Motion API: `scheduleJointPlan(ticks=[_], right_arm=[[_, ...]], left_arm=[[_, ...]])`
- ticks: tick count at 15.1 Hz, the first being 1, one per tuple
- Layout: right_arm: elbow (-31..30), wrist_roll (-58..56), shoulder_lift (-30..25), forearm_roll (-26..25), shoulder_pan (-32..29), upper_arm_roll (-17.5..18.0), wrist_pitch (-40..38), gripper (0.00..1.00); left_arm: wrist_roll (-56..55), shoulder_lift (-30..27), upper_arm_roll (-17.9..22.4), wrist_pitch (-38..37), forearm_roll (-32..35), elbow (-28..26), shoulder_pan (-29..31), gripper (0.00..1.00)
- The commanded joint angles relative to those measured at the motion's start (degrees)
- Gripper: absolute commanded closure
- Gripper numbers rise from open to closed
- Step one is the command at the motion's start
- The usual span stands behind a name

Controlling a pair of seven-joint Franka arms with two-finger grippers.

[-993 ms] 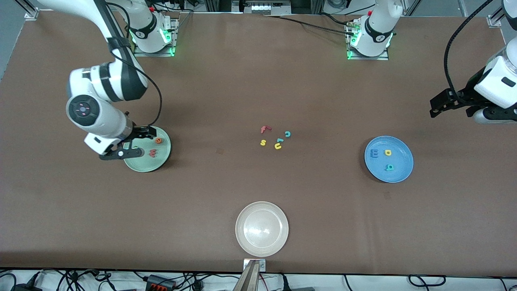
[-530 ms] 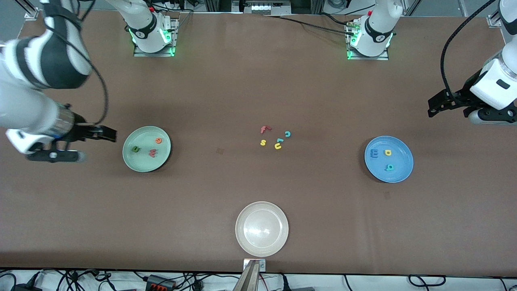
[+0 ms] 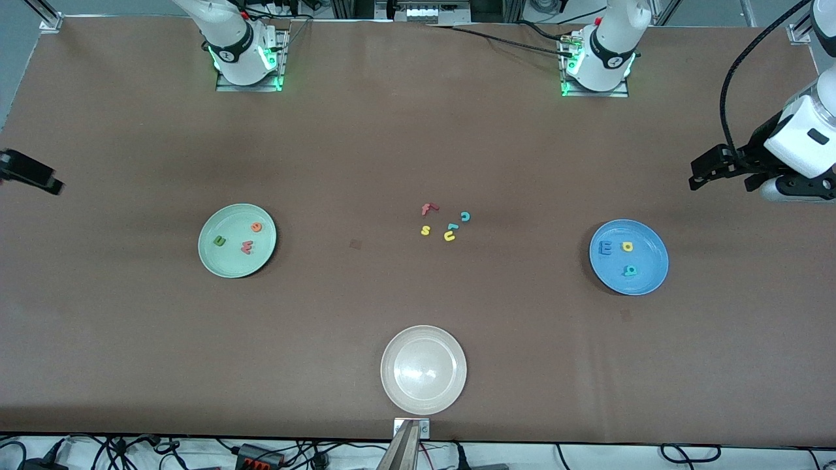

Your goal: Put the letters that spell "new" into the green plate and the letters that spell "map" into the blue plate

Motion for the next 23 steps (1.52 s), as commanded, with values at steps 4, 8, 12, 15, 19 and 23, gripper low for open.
scheduleJointPlan(ticks=[4,8,12,15,19,23], right_arm=[[-0.42,-6.14,-4.41,-1.03,-4.58,4.88,-0.93,0.0],[-1.21,-6.58,-4.59,-0.86,-0.36,-1.01,-1.2,0.0],[-7.78,-6.5,-8.01,-1.12,-0.36,-0.84,1.68,0.0],[-11.06,-6.58,-10.04,-1.21,-0.36,-0.67,4.69,0.0],[-10.97,-6.85,-10.04,-1.21,-0.44,-0.67,4.6,0.0],[-10.97,-6.85,-10.04,-1.21,-0.53,-0.84,4.51,0.0]], left_arm=[[1.53,0.53,0.45,-0.03,-1.41,0.87,-0.24,0.0],[1.18,0.62,0.19,0.05,-1.23,1.05,-0.24,0.0],[1.09,1.15,0.1,0.23,-0.88,1.13,-0.33,0.0],[1.09,1.23,0.1,0.32,-1.05,1.05,-0.16,0.0],[0.92,1.32,0.01,0.32,-0.79,1.22,-0.68,0.0],[0.92,1.24,0.01,0.14,-0.7,1.14,-0.6,0.0]])
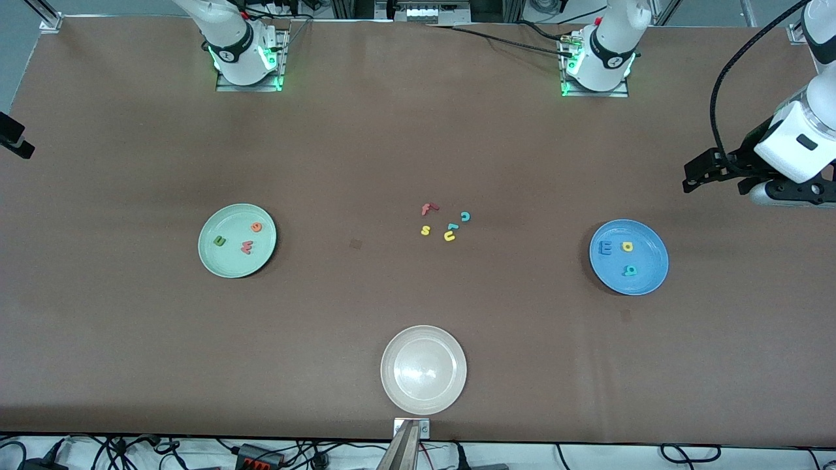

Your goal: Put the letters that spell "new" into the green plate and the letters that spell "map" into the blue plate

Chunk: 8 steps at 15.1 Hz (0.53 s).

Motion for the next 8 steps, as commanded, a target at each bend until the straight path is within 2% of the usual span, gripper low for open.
scheduleJointPlan(ticks=[1,8], right_arm=[[-1.74,-0.96,-1.61,-0.58,0.55,-0.57,0.74,0.0],[-1.65,-0.96,-1.61,-0.58,-0.42,-0.93,0.48,0.0]], left_arm=[[0.9,0.48,0.24,-0.18,-0.65,1.07,-0.04,0.0],[1.51,0.48,0.24,-0.36,-0.65,1.15,0.14,0.0]])
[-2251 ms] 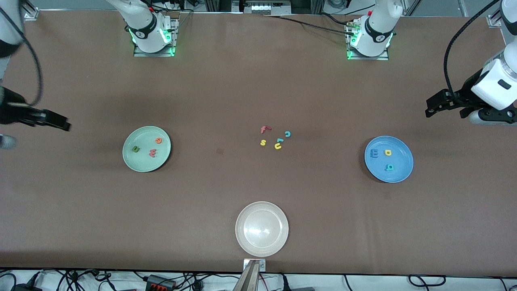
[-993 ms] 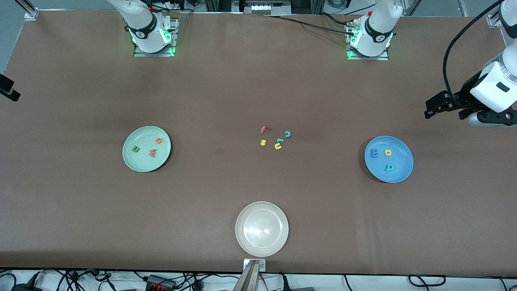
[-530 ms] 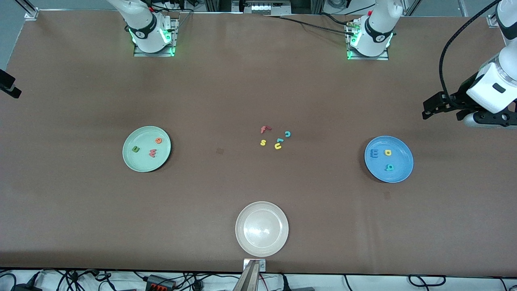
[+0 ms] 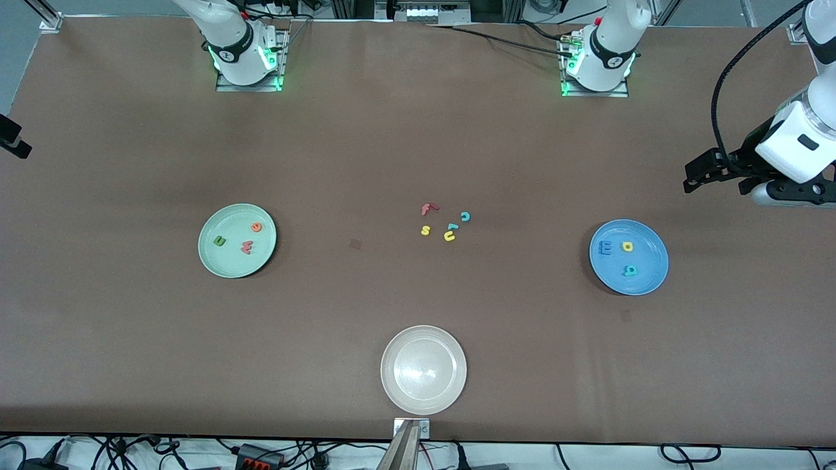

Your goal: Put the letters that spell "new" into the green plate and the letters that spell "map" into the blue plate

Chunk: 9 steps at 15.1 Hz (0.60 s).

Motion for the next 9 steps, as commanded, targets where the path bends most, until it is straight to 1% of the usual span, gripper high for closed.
scheduleJointPlan(ticks=[1,9], right_arm=[[-1.7,-0.95,-1.6,-0.56,-0.26,-0.19,0.38,0.0],[-1.7,-1.04,-1.6,-0.56,-0.17,-0.1,0.21,0.0]], left_arm=[[1.49,0.48,0.18,-0.35,-0.65,1.15,0.06,0.0],[0.96,0.48,0.18,-0.27,-0.65,1.15,0.06,0.0]])
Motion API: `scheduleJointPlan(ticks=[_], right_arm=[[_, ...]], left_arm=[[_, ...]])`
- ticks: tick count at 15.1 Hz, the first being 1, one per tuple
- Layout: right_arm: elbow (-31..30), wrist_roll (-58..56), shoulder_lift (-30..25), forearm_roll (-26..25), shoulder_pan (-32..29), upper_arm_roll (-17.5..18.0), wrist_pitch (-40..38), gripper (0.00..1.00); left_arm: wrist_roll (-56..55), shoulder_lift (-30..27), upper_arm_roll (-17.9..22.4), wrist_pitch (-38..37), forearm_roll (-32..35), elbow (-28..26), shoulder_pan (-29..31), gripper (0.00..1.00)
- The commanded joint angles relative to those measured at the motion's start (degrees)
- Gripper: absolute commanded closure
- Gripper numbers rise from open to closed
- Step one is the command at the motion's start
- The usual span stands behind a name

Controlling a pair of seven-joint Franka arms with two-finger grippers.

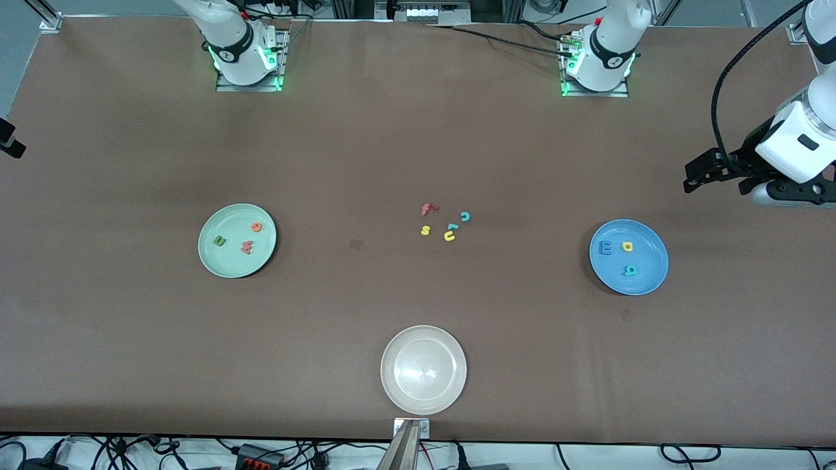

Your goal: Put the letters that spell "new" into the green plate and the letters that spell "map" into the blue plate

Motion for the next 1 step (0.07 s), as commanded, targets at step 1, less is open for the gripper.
scheduleJointPlan(ticks=[1], right_arm=[[-1.63,-0.99,-1.6,-0.56,-0.02,0.25,0.22,0.0]], left_arm=[[1.04,0.48,0.18,-0.27,-0.65,1.15,0.07,0.0]])
